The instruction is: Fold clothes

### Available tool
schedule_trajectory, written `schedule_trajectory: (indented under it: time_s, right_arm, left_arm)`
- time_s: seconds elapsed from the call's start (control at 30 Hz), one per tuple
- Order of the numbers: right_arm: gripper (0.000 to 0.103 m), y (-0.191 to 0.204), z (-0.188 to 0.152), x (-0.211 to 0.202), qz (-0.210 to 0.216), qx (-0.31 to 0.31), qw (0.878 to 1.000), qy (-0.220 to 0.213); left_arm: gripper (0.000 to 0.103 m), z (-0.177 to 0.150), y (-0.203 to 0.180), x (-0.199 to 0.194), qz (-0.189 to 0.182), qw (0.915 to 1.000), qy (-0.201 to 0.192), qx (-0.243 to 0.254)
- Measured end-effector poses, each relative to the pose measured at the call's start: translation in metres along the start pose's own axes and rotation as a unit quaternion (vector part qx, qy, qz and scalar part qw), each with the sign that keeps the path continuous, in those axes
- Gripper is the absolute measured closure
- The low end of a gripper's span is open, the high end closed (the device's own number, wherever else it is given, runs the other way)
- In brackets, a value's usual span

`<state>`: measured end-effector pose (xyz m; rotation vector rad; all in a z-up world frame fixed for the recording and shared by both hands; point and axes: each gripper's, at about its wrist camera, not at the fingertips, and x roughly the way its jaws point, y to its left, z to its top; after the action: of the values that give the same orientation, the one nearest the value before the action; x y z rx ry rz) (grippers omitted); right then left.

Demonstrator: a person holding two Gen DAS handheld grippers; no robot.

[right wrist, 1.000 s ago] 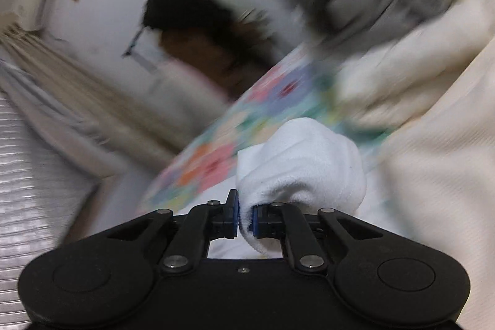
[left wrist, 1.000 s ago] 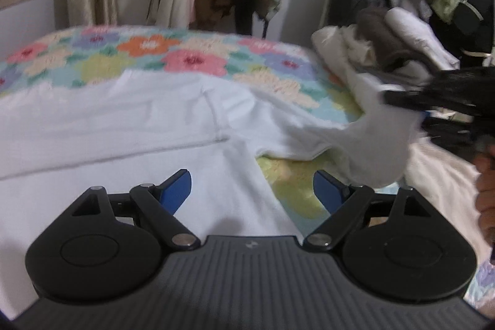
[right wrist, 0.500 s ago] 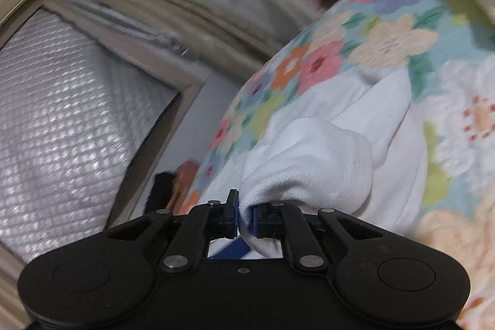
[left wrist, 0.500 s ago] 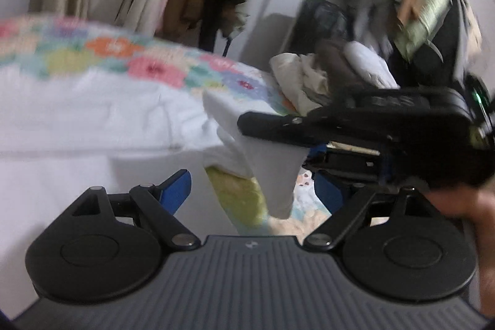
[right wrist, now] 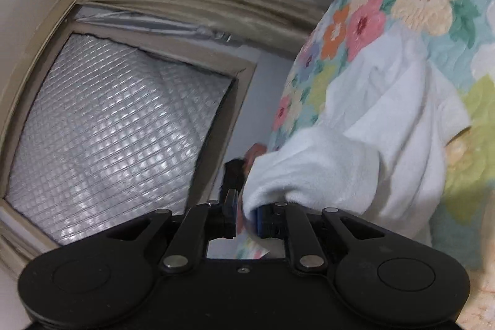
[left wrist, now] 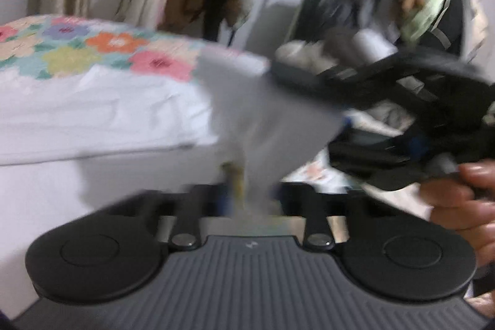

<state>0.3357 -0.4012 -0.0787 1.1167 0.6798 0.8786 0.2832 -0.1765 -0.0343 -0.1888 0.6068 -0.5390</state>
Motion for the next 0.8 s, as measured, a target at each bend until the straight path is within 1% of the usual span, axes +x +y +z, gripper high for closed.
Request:
schedule_trajectory:
  time_s: [0.03, 0.1, 0.13, 0.17, 0.2, 0.23, 0.27, 0.3, 0.33, 0.37, 0.47, 0.5, 0.57, 0.63, 0.67, 0.73, 0.77, 0.8]
  right_arm:
    - [0.085, 0.000, 0.001, 0.000, -0.001, 0.000, 1.000, -0.002]
    - [0.081, 0.002, 0.004, -0.003, -0.018, -0.005, 0.999, -0.026]
    - [0.076, 0.002, 0.005, -0.006, -0.029, -0.007, 0.999, -0.040]
    - [0.068, 0.002, 0.005, -0.009, -0.041, -0.008, 0.998, -0.053]
    - [0.063, 0.002, 0.004, -0.012, -0.067, -0.010, 0.996, -0.067]
    - [0.048, 0.002, 0.003, -0.016, -0.096, -0.011, 0.992, -0.081]
    - [0.040, 0.002, 0.002, -0.019, -0.125, -0.013, 0.987, -0.095]
    - [0.039, 0.000, 0.001, -0.019, -0.161, -0.018, 0.981, -0.104]
    - [0.039, -0.003, 0.000, -0.015, -0.201, -0.026, 0.974, -0.099]
    - [0.039, -0.006, -0.001, -0.009, -0.240, -0.035, 0.966, -0.090]
    - [0.039, -0.012, -0.008, 0.016, -0.321, -0.083, 0.942, -0.054]
    - [0.039, -0.014, -0.009, 0.022, -0.337, -0.095, 0.936, -0.044]
    - [0.040, -0.016, -0.012, 0.035, -0.362, -0.116, 0.925, -0.024]
    - [0.040, -0.015, -0.013, 0.043, -0.380, -0.142, 0.913, -0.032]
    - [0.040, -0.014, -0.012, 0.046, -0.385, -0.159, 0.908, -0.038]
    - [0.040, -0.013, -0.013, 0.053, -0.389, -0.200, 0.898, -0.039]
    - [0.040, -0.013, -0.013, 0.056, -0.390, -0.220, 0.893, -0.040]
    - [0.040, -0.013, -0.013, 0.064, -0.396, -0.241, 0.885, -0.036]
  left_arm:
    - [0.094, 0.004, 0.004, -0.001, 0.009, 0.9999, -0.005, -0.002]
    - [0.095, 0.020, 0.014, -0.007, 0.030, 0.9993, -0.022, -0.003]
    - [0.095, 0.029, 0.021, -0.011, 0.041, 0.9986, -0.032, -0.007]
    - [0.095, 0.038, 0.029, -0.015, 0.051, 0.9978, -0.041, -0.012]
    - [0.095, 0.047, 0.038, -0.019, 0.060, 0.9968, -0.049, -0.020]
    - [0.095, 0.055, 0.047, -0.022, 0.068, 0.9958, -0.055, -0.027]
    - [0.095, 0.063, 0.056, -0.026, 0.081, 0.9945, -0.058, -0.034]
    - [0.095, 0.069, 0.069, -0.026, 0.096, 0.9927, -0.059, -0.042]
    - [0.095, 0.075, 0.083, -0.027, 0.112, 0.9906, -0.060, -0.051]
    - [0.095, 0.078, 0.096, -0.028, 0.122, 0.9884, -0.061, -0.068]
    - [0.095, 0.085, 0.130, -0.035, 0.138, 0.9805, -0.073, -0.120]
    - [0.095, 0.086, 0.139, -0.039, 0.145, 0.9779, -0.080, -0.128]
    - [0.095, 0.087, 0.151, -0.043, 0.170, 0.9737, -0.086, -0.124]
    - [0.095, 0.085, 0.163, -0.047, 0.179, 0.9721, -0.088, -0.123]
    - [0.095, 0.083, 0.171, -0.047, 0.179, 0.9706, -0.087, -0.135]
    - [0.095, 0.078, 0.189, -0.048, 0.169, 0.9657, -0.082, -0.179]
    - [0.095, 0.073, 0.197, -0.048, 0.162, 0.9620, -0.081, -0.204]
    - [0.095, 0.067, 0.207, -0.048, 0.155, 0.9558, -0.079, -0.237]
